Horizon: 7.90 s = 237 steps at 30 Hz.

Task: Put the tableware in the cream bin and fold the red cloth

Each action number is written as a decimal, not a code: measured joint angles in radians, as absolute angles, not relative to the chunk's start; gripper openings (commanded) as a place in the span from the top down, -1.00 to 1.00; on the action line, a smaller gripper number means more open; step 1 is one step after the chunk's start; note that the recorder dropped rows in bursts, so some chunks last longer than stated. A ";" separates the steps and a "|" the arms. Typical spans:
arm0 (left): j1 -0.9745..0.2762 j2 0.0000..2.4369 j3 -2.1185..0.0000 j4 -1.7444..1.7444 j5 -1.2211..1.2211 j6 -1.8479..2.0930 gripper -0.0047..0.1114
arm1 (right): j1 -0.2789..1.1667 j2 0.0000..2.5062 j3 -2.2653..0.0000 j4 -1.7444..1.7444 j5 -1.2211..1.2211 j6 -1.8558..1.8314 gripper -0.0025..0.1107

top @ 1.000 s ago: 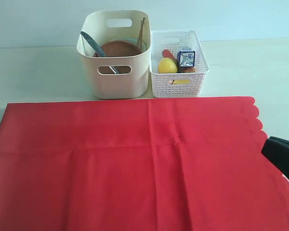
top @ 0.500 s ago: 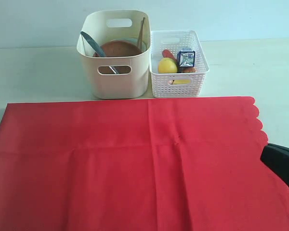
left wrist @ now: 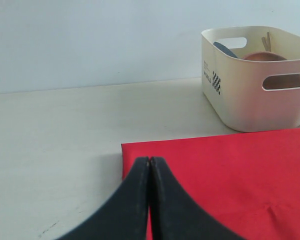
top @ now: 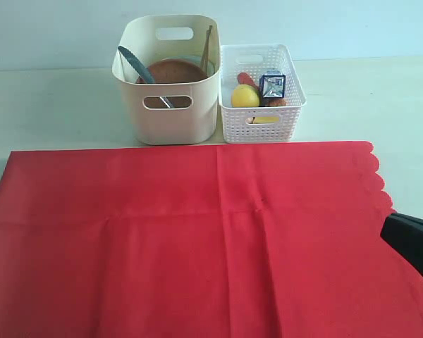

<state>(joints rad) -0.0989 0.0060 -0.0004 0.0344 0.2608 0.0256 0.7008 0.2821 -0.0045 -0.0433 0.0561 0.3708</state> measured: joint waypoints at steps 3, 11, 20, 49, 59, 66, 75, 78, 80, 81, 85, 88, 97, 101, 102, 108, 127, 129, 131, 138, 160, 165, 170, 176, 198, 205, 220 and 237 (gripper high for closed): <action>-0.099 0.006 0.000 0.034 0.261 0.026 0.88 | 0.701 0.282 -0.005 -0.043 0.056 0.371 0.96; -0.099 0.006 0.000 0.034 0.261 0.026 0.88 | 0.631 0.233 -0.005 -0.043 0.059 0.369 0.96; -0.099 0.006 0.000 0.034 0.261 0.026 0.88 | 0.283 0.133 -0.005 -0.043 0.062 0.369 0.96; -0.099 0.006 0.000 0.034 0.261 0.026 0.88 | 0.074 0.007 -0.005 -0.053 0.186 0.245 0.96; -0.099 0.006 0.000 0.034 0.261 0.026 0.88 | 0.041 0.007 -0.005 -0.053 0.239 0.201 0.96; -0.099 0.006 0.000 0.034 0.261 0.026 0.88 | 0.041 0.007 -0.005 -0.053 0.246 0.122 0.96; -0.099 0.006 0.000 0.034 0.261 0.026 0.88 | 0.041 0.007 -0.005 -0.053 0.278 0.108 0.96; -0.099 0.006 0.000 0.034 0.261 0.026 0.88 | 0.041 0.007 -0.005 -0.053 0.280 0.108 0.96; -0.099 0.006 0.000 0.034 0.261 0.026 0.88 | 0.041 0.007 -0.005 -0.053 0.280 0.108 0.96; -0.099 0.006 0.000 0.034 0.261 0.026 0.88 | 0.041 0.007 -0.005 -0.053 0.280 0.108 0.96; -0.099 0.006 0.000 0.034 0.261 0.026 0.88 | 0.041 0.007 -0.005 -0.053 0.282 0.108 0.96; -0.099 0.006 0.000 0.034 0.261 0.026 0.88 | 0.041 0.007 -0.005 -0.053 0.282 0.108 0.96; -0.099 0.006 0.000 0.034 0.261 0.026 0.88 | 0.041 0.007 -0.005 -0.053 0.282 0.108 0.96; -0.099 0.006 0.000 0.034 0.261 0.026 0.88 | 0.041 0.007 -0.005 -0.053 0.282 0.108 0.96; -0.099 0.006 0.000 0.034 0.261 0.026 0.88 | 0.041 0.007 -0.005 -0.053 0.282 0.108 0.96; -0.099 0.006 0.000 0.034 0.261 0.026 0.88 | 0.041 0.007 -0.005 -0.053 0.282 0.108 0.96; -0.099 0.006 0.000 0.034 0.261 0.026 0.88 | 0.041 0.007 -0.005 -0.053 0.284 0.108 0.96; -0.099 0.006 0.000 0.034 0.261 0.026 0.88 | 0.041 0.007 -0.005 -0.053 0.284 0.108 0.96; -0.099 0.006 0.000 0.034 0.261 0.026 0.88 | 0.041 0.007 -0.005 -0.053 0.284 0.108 0.96; -0.099 0.006 0.000 0.034 0.261 0.026 0.88 | 0.041 0.007 -0.005 -0.053 0.284 0.108 0.96; -0.099 0.006 0.000 0.034 0.261 0.026 0.88 | 0.041 0.007 -0.005 -0.053 0.284 0.108 0.96; -0.099 0.006 0.000 0.034 0.261 0.026 0.88 | 0.041 0.007 -0.005 -0.053 0.284 0.108 0.96; -0.099 0.006 0.000 0.034 0.261 0.026 0.88 | 0.041 0.007 -0.005 -0.053 0.284 0.108 0.96; -0.099 0.006 0.000 0.034 0.261 0.026 0.88 | 0.041 0.007 -0.005 -0.053 0.284 0.108 0.96; -0.099 0.006 0.000 0.034 0.261 0.026 0.88 | 0.041 0.007 -0.005 -0.053 0.284 0.106 0.96; -0.099 0.006 0.000 0.034 0.261 0.026 0.88 | 0.041 0.007 -0.005 -0.053 0.284 0.106 0.96; -0.099 0.006 0.000 0.034 0.261 0.026 0.88 | 0.041 0.007 -0.005 -0.053 0.284 0.106 0.96; -0.099 0.126 -0.076 -0.084 0.015 -0.150 0.88 | 0.041 0.007 -0.005 -0.053 0.272 0.106 0.96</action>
